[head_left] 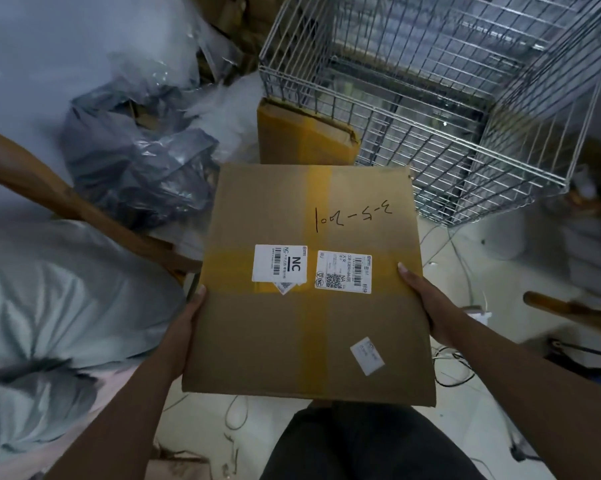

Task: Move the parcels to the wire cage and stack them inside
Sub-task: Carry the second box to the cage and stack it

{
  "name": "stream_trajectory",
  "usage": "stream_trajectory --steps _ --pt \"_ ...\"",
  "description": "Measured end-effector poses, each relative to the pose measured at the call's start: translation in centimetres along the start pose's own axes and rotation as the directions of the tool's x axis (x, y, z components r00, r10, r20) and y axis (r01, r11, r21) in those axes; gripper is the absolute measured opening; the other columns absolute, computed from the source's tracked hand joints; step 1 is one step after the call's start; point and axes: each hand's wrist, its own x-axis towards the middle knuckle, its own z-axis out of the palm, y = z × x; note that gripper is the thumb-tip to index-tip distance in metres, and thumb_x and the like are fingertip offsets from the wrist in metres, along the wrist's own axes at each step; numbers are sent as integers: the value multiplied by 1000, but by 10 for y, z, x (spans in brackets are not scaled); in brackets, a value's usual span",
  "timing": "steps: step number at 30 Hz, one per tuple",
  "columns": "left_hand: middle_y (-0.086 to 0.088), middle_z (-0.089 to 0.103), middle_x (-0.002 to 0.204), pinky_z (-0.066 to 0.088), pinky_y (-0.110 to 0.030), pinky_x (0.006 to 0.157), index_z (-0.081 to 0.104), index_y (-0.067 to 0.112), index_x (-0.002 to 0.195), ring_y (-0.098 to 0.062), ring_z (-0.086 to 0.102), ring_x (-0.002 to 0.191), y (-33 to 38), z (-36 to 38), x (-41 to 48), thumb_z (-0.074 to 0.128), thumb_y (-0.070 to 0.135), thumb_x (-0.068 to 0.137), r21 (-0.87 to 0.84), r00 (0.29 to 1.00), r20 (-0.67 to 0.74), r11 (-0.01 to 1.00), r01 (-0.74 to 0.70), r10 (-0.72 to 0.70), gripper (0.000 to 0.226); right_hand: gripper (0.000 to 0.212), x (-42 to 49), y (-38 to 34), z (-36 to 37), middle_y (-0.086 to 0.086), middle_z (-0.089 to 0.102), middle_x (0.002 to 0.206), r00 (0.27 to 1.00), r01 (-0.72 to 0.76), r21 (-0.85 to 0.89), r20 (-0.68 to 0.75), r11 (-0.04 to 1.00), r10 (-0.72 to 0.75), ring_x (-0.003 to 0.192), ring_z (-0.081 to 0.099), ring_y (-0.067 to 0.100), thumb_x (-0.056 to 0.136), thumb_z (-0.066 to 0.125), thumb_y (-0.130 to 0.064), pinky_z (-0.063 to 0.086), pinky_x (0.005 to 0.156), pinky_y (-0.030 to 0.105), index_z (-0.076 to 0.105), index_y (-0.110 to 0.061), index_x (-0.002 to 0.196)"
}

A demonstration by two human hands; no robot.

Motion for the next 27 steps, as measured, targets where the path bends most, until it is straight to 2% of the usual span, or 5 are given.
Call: stream_trajectory --steps 5,11,17,25,27 --pt "-17 78 115 62 -52 83 80 19 116 -37 77 101 23 0 27 68 73 83 53 998 -42 998 39 -37 65 75 35 -4 -5 4 73 131 998 -65 9 -15 998 65 120 71 29 85 69 -74 49 111 58 56 -31 145" --pt "-20 77 113 63 -47 71 81 19 110 -39 77 96 46 -6 60 71 65 84 77 994 -84 995 70 -64 54 72 70 -4 3 3 77 124 990 -137 29 -35 990 138 112 75 26 84 68 -75 59 96 47 60 -31 140" --pt "-19 78 112 62 -47 72 75 20 122 -38 77 95 49 -17 112 63 61 91 121 990 -78 985 122 -113 53 86 105 18 11 3 76 125 961 -243 44 -123 969 246 118 71 31 71 74 -84 47 113 58 63 -31 138" --pt "-16 77 116 61 -54 88 67 17 132 -36 77 100 67 -18 200 66 58 94 250 983 -130 955 158 -129 56 75 160 49 14 14 76 124 944 -289 247 -85 925 318 110 75 37 74 80 -75 63 82 51 73 -24 128" --pt "-14 80 107 61 -45 78 73 16 122 -31 79 89 78 -18 220 64 59 95 305 979 -129 933 192 -159 51 74 178 55 14 16 75 123 939 -310 251 -73 917 337 109 75 39 73 82 -71 63 80 50 73 -21 128"
